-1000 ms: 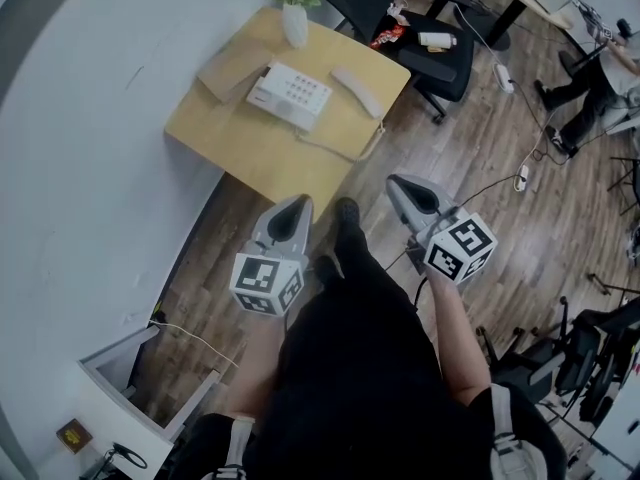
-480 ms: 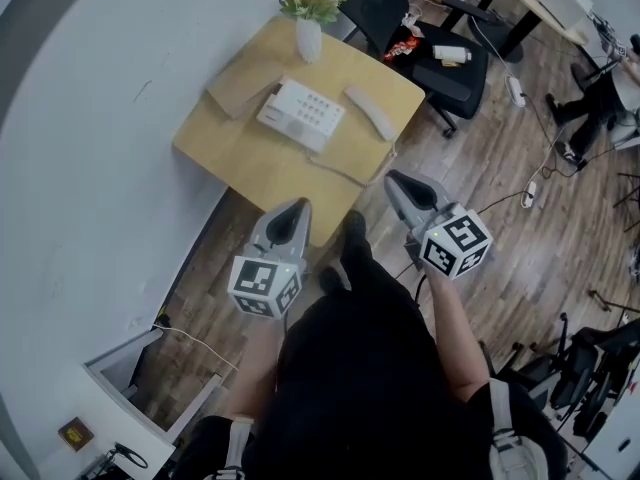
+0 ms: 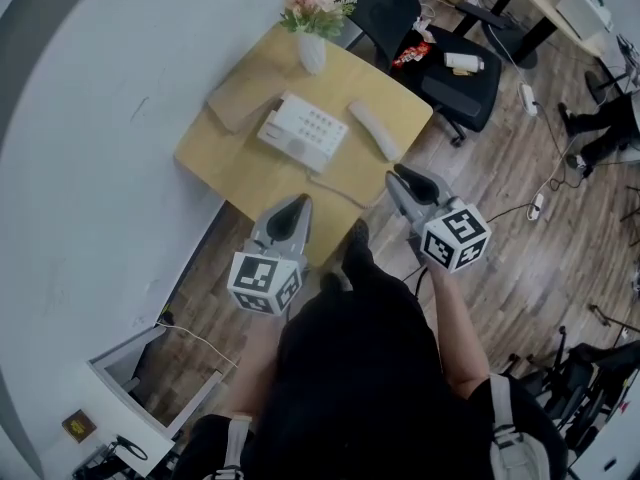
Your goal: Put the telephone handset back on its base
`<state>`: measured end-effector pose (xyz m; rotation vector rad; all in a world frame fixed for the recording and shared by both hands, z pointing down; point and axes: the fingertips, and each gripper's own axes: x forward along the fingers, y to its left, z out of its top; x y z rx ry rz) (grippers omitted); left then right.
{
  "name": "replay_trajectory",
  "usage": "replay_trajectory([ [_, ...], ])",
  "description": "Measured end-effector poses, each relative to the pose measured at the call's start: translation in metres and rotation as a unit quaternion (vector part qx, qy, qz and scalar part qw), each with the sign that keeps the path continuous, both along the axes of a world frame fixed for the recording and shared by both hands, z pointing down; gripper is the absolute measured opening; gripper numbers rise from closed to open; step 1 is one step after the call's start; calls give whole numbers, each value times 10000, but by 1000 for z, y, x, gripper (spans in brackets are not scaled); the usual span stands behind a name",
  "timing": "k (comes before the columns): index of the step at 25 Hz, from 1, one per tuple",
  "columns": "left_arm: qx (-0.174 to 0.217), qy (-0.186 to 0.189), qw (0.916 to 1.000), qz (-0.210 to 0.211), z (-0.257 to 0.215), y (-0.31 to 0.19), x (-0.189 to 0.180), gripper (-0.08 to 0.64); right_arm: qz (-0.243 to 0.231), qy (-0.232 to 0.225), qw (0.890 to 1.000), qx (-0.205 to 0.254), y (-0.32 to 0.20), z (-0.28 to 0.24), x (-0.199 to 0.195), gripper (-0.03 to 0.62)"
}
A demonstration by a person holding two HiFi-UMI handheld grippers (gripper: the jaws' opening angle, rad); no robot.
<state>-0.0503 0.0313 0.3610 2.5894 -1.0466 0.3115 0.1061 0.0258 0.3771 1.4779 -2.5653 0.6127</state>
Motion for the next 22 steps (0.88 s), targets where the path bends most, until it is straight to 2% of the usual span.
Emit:
replay_trajectory([
  [10, -87, -166, 9994, -283, 6, -40, 34, 12, -265, 107, 9987, -433, -51, 46, 43, 107],
  [14, -80, -481, 9986, -188, 16, -45, 51, 12, -350, 206, 9969, -680, -64, 72, 53, 113],
  [15, -93, -502, 9986, -161, 18, -47, 55, 12, -343, 261, 9965, -723, -69, 78, 56, 137],
  [22, -289, -566, 9979, -150, 29, -48, 67, 12, -308, 516, 9929, -1025, -92, 114, 67, 165],
])
